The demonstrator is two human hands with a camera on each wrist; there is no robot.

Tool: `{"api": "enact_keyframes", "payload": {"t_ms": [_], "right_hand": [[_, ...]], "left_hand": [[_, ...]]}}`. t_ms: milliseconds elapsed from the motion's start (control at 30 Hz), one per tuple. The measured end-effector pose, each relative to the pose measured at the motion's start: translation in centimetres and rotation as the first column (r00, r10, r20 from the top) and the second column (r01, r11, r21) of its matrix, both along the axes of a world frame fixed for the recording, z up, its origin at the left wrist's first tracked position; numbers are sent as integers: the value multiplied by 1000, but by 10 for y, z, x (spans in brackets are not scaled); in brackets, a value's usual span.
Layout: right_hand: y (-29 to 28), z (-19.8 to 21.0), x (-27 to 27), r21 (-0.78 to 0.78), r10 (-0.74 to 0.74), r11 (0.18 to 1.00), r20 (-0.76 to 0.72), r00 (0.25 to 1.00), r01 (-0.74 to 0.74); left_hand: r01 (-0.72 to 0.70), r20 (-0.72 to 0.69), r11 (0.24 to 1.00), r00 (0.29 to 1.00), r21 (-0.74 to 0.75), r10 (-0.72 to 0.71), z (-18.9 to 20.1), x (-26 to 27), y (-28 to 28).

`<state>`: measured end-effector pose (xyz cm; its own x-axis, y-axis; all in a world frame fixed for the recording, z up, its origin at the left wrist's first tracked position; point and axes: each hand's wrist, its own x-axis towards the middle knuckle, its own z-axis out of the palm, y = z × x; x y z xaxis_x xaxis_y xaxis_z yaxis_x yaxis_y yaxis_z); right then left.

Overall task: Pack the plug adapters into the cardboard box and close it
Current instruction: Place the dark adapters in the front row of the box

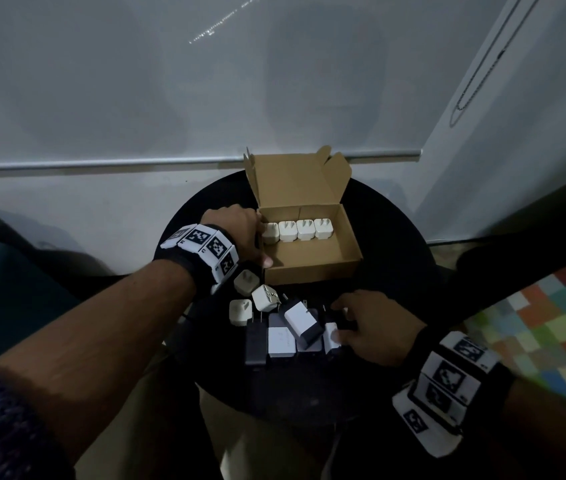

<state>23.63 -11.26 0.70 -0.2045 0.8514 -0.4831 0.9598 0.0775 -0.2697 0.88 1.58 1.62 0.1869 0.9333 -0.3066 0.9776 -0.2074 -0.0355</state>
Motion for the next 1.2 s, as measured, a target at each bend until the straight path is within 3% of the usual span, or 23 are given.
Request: {"api": "enact_keyframes", "payload": {"t_ms": [333,467,533,667,800,900,1067,1200], "right_hand": [[-24,-12,-14,-43,-110,993,-54,992,108],[-22,9,-7,-57,-89,995,-23,996,87],[-14,36,-3,5,-86,996,-50,995,86],[29,82,-9,306,-51,947,-157,986,98],[86,82,-41,407,-12,908,-214,977,100],[115,55,-68,343,36,939,-173,984,26],[129,31,-87,153,141,974,159,977,-166],[135,21,-88,69,115,989,162,980,-128]], "left_hand": [[-17,5,1000,1000,-9,17,-3,-1,2],[-30,23,999,999,-26,31,-3,-5,2],[-43,28,999,999,-32,44,-3,-6,2],[-49,29,998,998,-32,50,0,-2,1],[-58,43,997,997,-44,59,3,-1,0],[-63,54,997,996,-47,65,3,-3,-1],[-45,76,998,996,-31,48,4,-3,-3],[-52,78,998,995,-32,55,5,-2,-2]]}}
